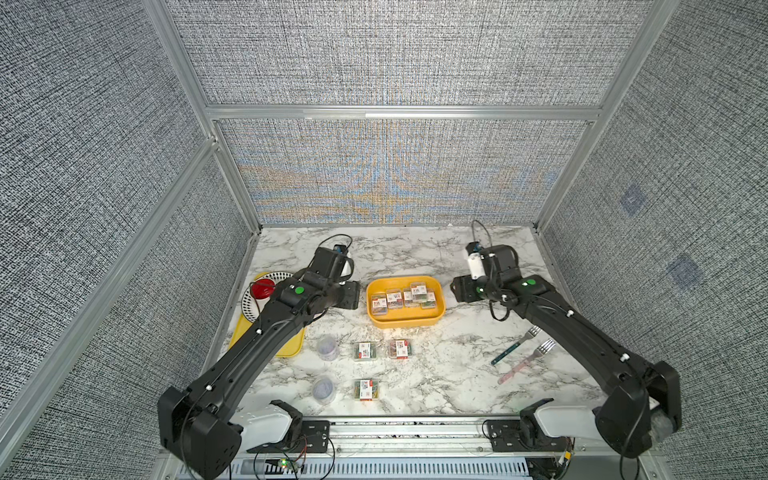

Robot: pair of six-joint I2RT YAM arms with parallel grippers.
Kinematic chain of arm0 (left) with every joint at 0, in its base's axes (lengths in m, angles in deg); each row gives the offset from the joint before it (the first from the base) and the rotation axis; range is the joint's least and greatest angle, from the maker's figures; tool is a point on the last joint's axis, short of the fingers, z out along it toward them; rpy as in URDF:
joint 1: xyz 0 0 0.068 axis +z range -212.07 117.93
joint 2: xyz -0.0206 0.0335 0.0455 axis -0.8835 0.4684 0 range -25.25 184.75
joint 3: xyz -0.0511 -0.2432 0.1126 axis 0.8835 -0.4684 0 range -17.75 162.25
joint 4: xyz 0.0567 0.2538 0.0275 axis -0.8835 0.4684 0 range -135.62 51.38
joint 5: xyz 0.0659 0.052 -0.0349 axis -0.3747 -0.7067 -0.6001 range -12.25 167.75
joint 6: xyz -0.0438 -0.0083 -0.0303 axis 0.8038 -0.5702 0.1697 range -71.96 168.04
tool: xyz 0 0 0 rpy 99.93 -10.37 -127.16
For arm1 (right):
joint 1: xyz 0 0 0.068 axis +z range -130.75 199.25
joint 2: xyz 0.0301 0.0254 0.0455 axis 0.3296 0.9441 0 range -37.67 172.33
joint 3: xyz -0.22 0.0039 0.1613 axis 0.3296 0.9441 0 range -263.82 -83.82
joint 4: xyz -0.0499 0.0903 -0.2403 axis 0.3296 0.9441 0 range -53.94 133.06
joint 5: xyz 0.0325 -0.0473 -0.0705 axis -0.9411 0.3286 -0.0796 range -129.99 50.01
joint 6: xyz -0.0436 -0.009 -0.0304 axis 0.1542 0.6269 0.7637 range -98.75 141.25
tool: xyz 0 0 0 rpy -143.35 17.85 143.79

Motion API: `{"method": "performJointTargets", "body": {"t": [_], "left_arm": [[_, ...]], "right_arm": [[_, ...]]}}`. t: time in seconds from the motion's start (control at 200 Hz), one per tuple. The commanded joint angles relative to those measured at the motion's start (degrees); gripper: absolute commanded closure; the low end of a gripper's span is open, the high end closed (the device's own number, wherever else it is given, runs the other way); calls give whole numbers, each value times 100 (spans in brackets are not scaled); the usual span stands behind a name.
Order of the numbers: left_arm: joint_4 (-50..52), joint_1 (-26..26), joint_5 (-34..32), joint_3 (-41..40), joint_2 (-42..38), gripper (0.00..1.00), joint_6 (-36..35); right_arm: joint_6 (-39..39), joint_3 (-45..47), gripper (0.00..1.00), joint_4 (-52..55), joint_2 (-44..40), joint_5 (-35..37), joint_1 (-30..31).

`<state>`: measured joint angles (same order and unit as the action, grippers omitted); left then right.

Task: Take the paper clips out of the storage box
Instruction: Place the boxed paper clips at the center of the board, then pick up the boxed paper clips from the storage box.

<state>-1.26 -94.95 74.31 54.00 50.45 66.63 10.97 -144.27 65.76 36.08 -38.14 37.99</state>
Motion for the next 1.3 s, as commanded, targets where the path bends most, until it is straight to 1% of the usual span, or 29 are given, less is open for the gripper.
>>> {"method": "performJointTargets", "body": {"t": [0.0, 0.07, 0.175, 0.23, 0.275, 0.36, 0.43, 0.48, 0.546, 0.596, 0.671, 0.826, 0.886, 0.926, 1.131, 1.291], "left_arm": [[407, -425, -4, 780, 790, 31, 350], [751, -764, -82, 1655, 1580, 35, 369], [1603, -1173, -336, 3162, 2901, 35, 456], [2119, -1284, -277, 3965, 3573, 35, 544], [2322, -1354, -160, 4519, 4057, 35, 591], [2325, -1418, 255, 5120, 4633, 35, 753], [2406, -1431, 326, 5529, 4973, 35, 1008], [2561, -1431, 249, 5813, 5196, 35, 1146], [2762, -1431, 101, 6100, 5445, 35, 1378], [2827, -1431, 111, 6229, 5591, 35, 1527], [2780, -1440, 305, 6281, 5772, 35, 1742], [2822, -1466, 285, 6332, 6064, 36, 2070], [2823, -1482, 279, 6399, 6172, 36, 2123], [2824, -1486, 274, 6465, 6242, 36, 2146], [2847, -1493, 273, 6826, 6620, 36, 2270], [3160, -1484, 5, 7369, 7017, 36, 2298]], "right_arm": [[-594, 388, 21, -63, -404, 55, -526], [-669, 704, 21, -128, -731, -114, -875], [-670, 1036, 21, -127, -1101, -516, -1401], [-644, 1132, 21, -74, -1227, -664, -1591], [-626, 1186, 21, -47, -1328, -686, -1692], [-691, 1269, 21, -114, -1513, -733, -1733], [-732, 1298, 21, -163, -1599, -778, -1768], [-729, 1293, 21, -172, -1616, -791, -1795], [-738, 1311, 21, -198, -1649, -832, -1804], [-754, 1331, 22, -222, -1669, -877, -1804], [-794, 1375, 21, -270, -1696, -944, -1804], [-809, 1413, 22, -301, -1732, -1019, -1804], [-826, 1410, 22, -318, -1765, -1045, -1804], [-835, 1608, 22, -318, -1794, -1046, -1802], [-861, 1661, 22, -308, -1856, -1060, -1797], [-871, 1668, 22, -307, -1854, -1098, -1804]]}}
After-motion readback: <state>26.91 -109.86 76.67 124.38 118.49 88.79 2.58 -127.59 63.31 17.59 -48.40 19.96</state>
